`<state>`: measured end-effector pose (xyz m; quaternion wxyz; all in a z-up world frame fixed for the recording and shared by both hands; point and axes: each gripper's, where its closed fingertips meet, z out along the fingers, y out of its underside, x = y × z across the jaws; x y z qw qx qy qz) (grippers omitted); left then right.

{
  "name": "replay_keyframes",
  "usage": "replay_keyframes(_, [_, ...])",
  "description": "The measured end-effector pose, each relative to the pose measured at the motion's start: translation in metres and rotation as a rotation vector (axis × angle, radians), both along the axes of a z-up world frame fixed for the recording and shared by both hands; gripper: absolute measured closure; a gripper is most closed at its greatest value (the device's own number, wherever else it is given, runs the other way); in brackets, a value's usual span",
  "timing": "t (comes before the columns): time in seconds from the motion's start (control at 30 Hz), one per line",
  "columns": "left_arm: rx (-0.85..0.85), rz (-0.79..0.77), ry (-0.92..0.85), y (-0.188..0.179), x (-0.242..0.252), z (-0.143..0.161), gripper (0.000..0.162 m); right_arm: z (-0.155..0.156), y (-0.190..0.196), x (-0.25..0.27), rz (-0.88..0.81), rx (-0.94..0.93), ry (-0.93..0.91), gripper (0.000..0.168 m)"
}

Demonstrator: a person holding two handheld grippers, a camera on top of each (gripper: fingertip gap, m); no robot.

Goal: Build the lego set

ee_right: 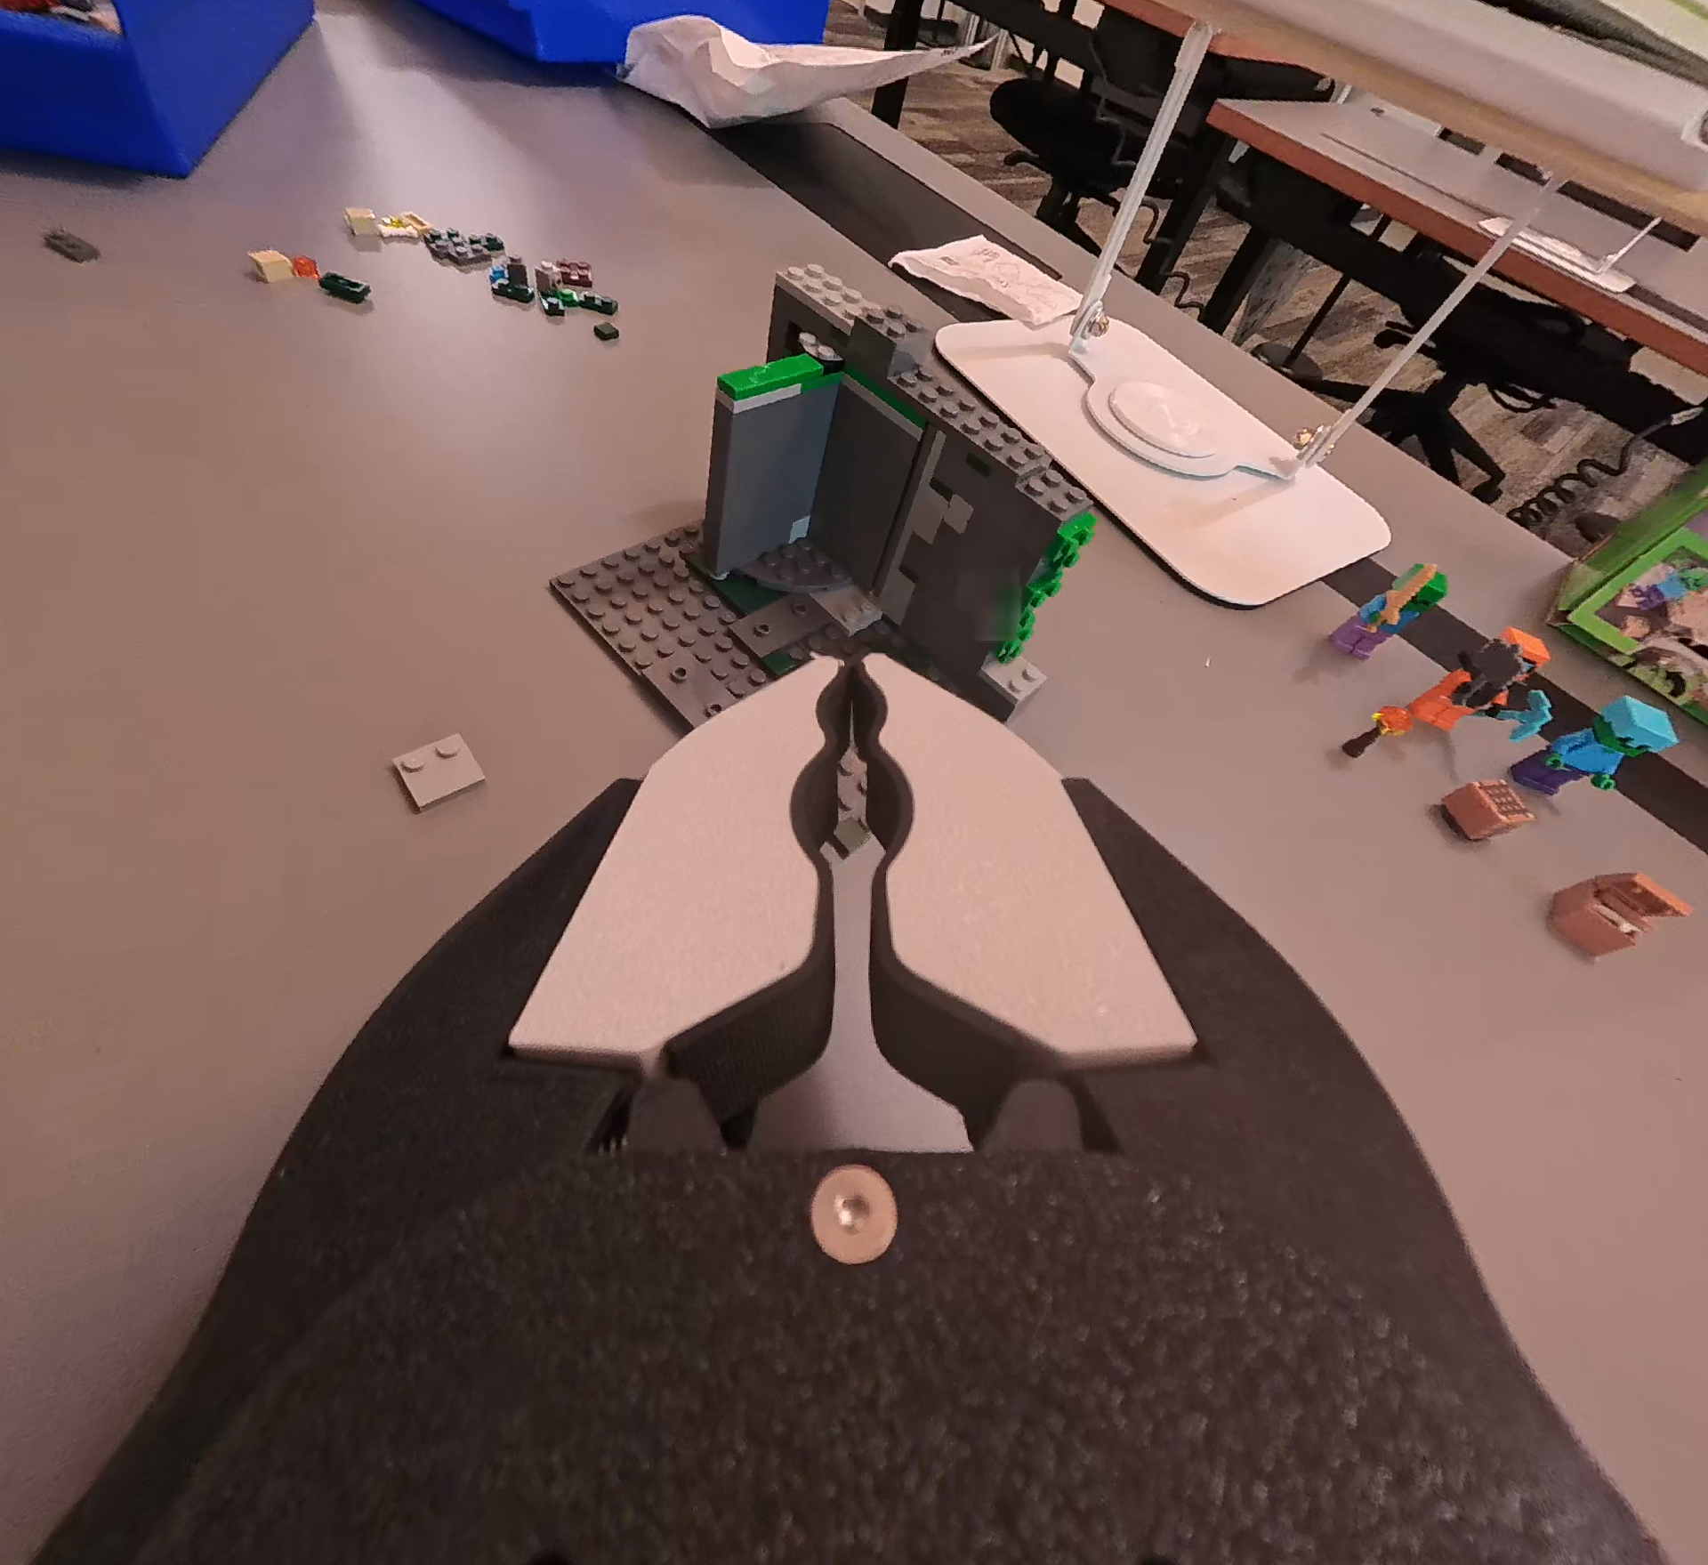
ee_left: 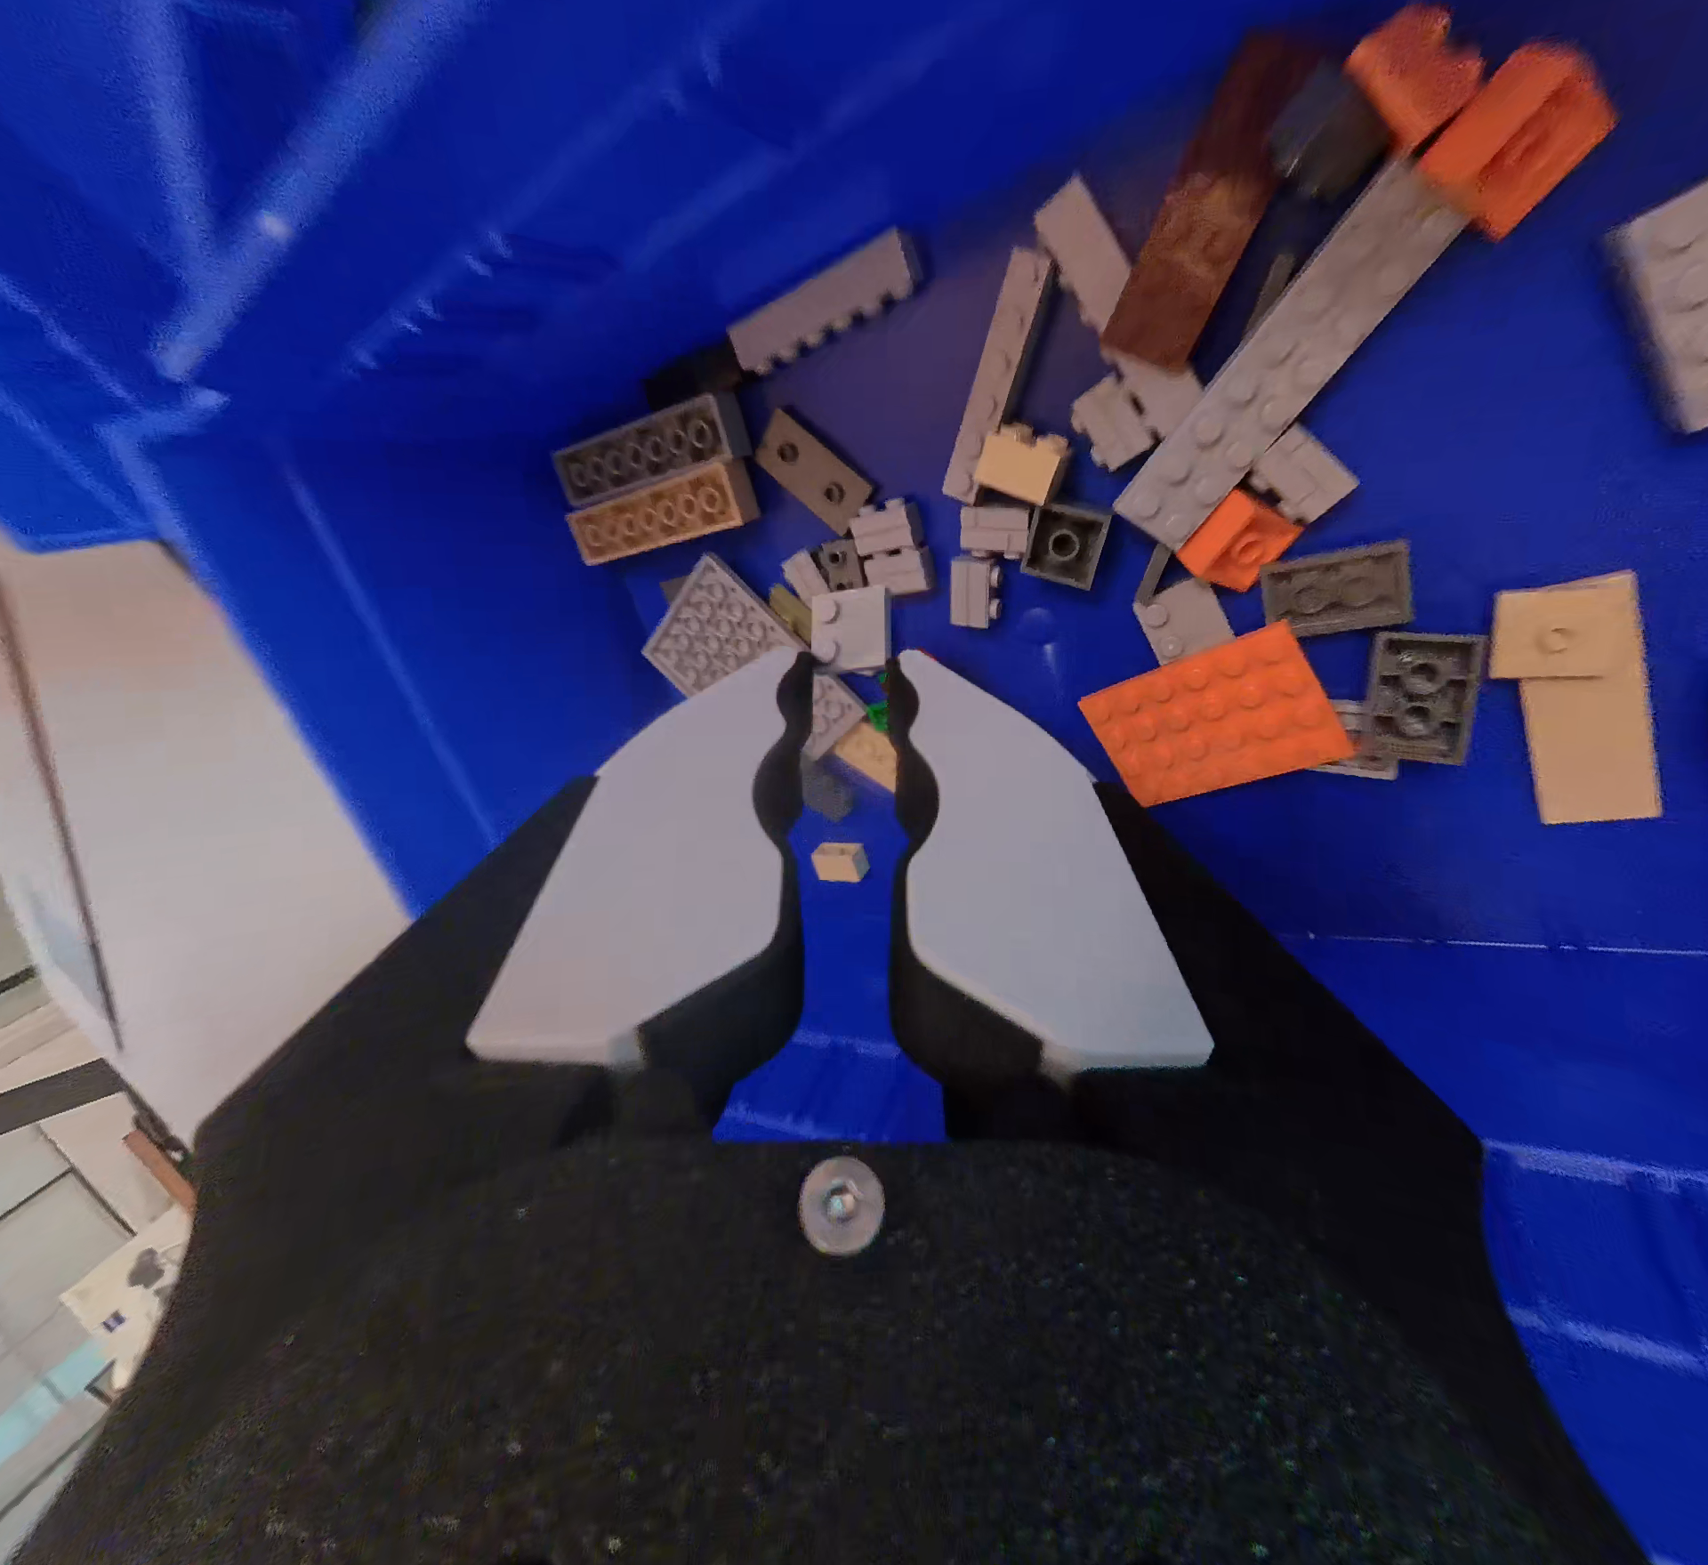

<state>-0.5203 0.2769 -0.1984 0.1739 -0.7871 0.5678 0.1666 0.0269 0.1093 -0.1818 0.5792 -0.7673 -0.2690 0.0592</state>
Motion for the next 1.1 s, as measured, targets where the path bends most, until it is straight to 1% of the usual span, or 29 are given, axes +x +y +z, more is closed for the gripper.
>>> replay_keyframes(0.1, [0.085,-0.039,-0.034,-0.005,0.028,0.032,0.147,0.001,-0.001,-0.001,0.008,0.004,0.003,0.168])
replay_keyframes(0.27, [0.19,-0.154,-0.092,-0.021,0.1,0.074,0.147,0.004,-0.003,-0.003,0.017,0.015,0.003,0.168])
replay_keyframes(0.37, [0.217,-0.235,-0.138,-0.036,0.152,0.088,0.147,0.006,-0.004,-0.004,0.019,0.022,0.0,0.168])
replay_keyframes(0.47, [0.202,-0.327,-0.201,-0.058,0.209,0.092,0.147,0.007,-0.005,-0.004,0.02,0.028,-0.005,0.168])
replay_keyframes(0.63, [0.125,-0.471,-0.305,-0.1,0.298,0.075,0.147,0.007,-0.006,-0.005,0.026,0.033,-0.014,0.168])
replay_keyframes(0.73, [0.068,-0.523,-0.381,-0.12,0.344,0.057,0.147,0.008,-0.006,-0.005,0.028,0.041,-0.021,0.168])
replay_keyframes(0.83, [-0.005,-0.54,-0.433,-0.135,0.382,0.032,0.147,0.009,-0.007,-0.004,0.028,0.047,-0.022,0.168])
replay_keyframes(0.97, [-0.088,-0.572,-0.433,-0.154,0.418,-0.005,0.147,0.011,-0.007,-0.004,0.029,0.057,-0.033,0.168])
replay_keyframes(1.1, [-0.132,-0.574,-0.411,-0.165,0.433,-0.033,0.147,0.012,-0.008,-0.003,0.03,0.066,-0.044,0.168])
